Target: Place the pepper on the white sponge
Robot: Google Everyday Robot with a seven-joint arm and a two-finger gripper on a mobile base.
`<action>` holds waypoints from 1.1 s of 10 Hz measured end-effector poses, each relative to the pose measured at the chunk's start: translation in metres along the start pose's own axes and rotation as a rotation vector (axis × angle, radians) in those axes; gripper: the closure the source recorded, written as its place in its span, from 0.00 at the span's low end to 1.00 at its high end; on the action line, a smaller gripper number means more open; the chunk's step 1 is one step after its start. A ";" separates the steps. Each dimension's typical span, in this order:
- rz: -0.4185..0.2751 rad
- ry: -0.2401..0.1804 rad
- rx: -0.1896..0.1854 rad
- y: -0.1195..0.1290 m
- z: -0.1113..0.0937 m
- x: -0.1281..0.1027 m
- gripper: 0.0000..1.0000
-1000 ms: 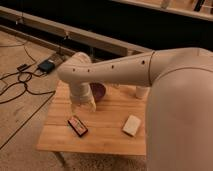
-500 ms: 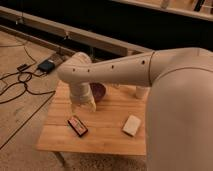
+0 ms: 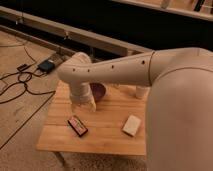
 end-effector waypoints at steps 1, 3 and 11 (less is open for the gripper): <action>-0.003 -0.003 0.001 0.001 0.001 -0.002 0.35; -0.053 -0.016 0.010 0.016 0.007 -0.014 0.35; -0.231 -0.071 0.040 0.107 0.060 -0.102 0.35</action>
